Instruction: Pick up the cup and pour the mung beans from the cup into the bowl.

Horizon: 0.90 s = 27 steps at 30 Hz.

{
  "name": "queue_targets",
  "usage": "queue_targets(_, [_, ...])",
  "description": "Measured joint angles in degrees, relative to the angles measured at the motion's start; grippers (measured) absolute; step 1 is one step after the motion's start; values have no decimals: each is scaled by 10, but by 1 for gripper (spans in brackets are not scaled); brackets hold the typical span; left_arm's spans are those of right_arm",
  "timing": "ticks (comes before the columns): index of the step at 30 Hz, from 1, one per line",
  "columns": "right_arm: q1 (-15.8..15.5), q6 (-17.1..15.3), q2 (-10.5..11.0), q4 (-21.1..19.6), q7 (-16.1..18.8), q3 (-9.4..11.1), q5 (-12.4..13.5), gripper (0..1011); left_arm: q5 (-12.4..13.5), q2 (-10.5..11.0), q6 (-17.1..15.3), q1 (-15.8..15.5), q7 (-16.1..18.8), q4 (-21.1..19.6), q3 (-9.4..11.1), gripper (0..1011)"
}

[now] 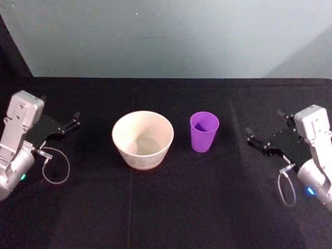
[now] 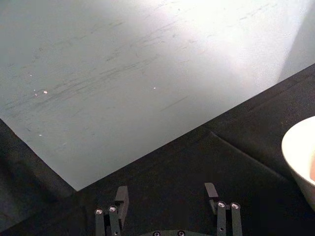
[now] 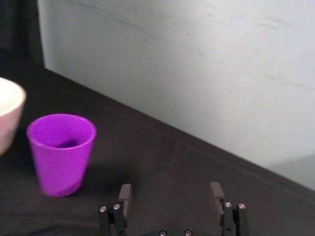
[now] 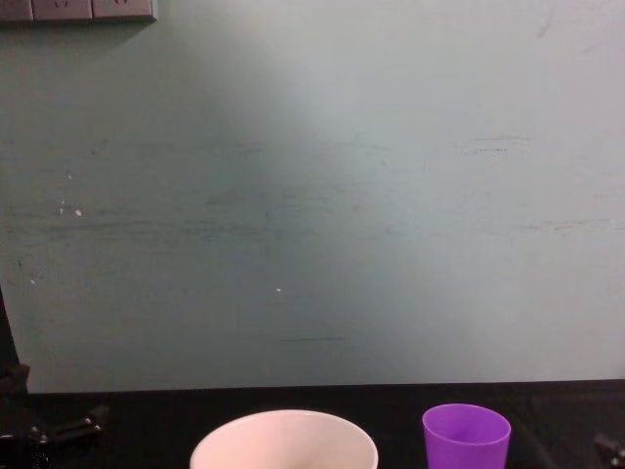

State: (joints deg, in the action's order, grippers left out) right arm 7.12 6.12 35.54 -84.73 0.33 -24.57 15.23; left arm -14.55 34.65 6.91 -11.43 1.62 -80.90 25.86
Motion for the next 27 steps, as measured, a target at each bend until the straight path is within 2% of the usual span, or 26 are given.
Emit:
queue_targets(5, [-20, 5, -2, -13, 22, 4, 14, 1000, 0, 0, 0, 0, 0, 0, 0, 1000])
queue_targets(13, [-30, 18, -30, -11, 62, -6, 29, 1000, 0, 0, 0, 0, 0, 0, 0, 1000])
queue_targets(18, [-18, 27, -55, 10, 87, -11, 40, 1000, 0, 0, 0, 0, 0, 0, 0, 1000])
queue_targets(24, [10, 40, -96, 56, 124, -11, 63, 1000, 0, 0, 0, 0, 0, 0, 0, 1000])
queue_targets(27, [19, 42, -106, 70, 132, -11, 65, 1000, 0, 0, 0, 0, 0, 0, 0, 1000])
